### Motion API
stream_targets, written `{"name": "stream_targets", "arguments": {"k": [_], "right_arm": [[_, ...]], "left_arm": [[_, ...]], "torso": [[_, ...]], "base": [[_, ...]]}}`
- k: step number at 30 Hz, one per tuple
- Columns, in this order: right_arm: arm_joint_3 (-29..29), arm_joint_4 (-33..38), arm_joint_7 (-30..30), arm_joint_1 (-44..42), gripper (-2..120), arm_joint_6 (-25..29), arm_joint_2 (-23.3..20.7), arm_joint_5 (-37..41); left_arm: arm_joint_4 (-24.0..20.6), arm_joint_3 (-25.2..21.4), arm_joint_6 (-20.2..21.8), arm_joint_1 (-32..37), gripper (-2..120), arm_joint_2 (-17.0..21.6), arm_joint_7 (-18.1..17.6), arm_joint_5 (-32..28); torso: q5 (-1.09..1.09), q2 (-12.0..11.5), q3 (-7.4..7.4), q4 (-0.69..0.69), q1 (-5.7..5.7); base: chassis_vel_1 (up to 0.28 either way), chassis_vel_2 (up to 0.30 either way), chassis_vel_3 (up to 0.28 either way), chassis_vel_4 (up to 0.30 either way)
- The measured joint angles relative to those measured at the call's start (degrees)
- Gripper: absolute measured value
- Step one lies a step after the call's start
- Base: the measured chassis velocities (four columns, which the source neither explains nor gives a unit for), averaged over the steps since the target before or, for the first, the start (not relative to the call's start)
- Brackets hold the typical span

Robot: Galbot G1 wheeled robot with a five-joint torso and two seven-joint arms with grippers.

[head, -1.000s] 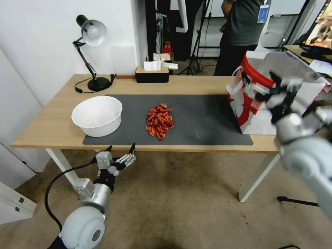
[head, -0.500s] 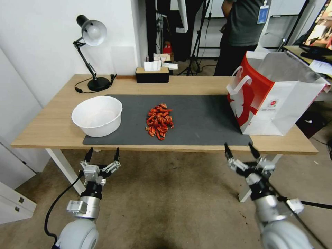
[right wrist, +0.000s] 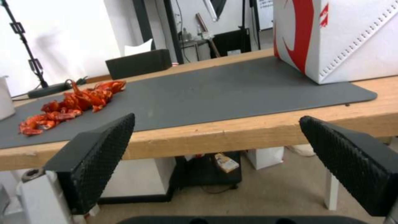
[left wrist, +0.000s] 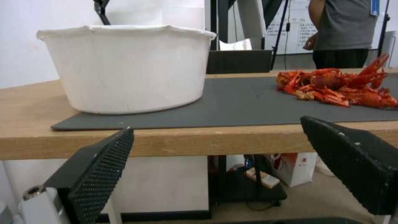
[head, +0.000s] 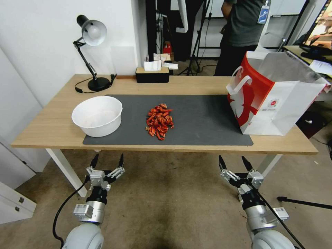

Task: Close the disposable takeout box, then place it into the delivery bag.

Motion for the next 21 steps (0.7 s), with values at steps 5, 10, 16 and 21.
{"name": "stream_targets", "arguments": {"k": [5, 10, 16, 21], "right_arm": [[-0.05, 0.00, -0.17, 0.02, 100, 0.24, -0.05, 0.00], [-0.06, 0.05, -0.18, 0.06, 100, 0.24, -0.09, 0.01], [-0.06, 0.12, -0.17, 0.08, 100, 0.24, -0.12, 0.04], [-0.06, 0.14, -0.18, 0.09, 100, 0.24, -0.14, 0.07]], "left_arm": [[-0.06, 0.44, 0.52, -0.11, 100, -0.10, -0.81, -0.21], [-0.12, 0.46, 0.63, -0.12, 100, -0.10, -0.87, -0.28], [-0.18, 0.47, 0.66, -0.13, 100, -0.09, -0.90, -0.31], [-0.20, 0.47, 0.67, -0.12, 100, -0.08, -0.92, -0.34]], "torso": [[0.00, 0.00, 0.00, 0.00, 0.00], [-0.01, -0.01, 0.00, 0.00, 0.00], [-0.01, 0.00, 0.00, 0.00, 0.00], [-0.01, -0.01, 0.00, 0.00, 0.00]], "base": [[0.000, 0.000, 0.000, 0.000], [0.000, 0.000, 0.000, 0.000], [0.000, 0.000, 0.000, 0.000], [0.000, 0.000, 0.000, 0.000]]}}
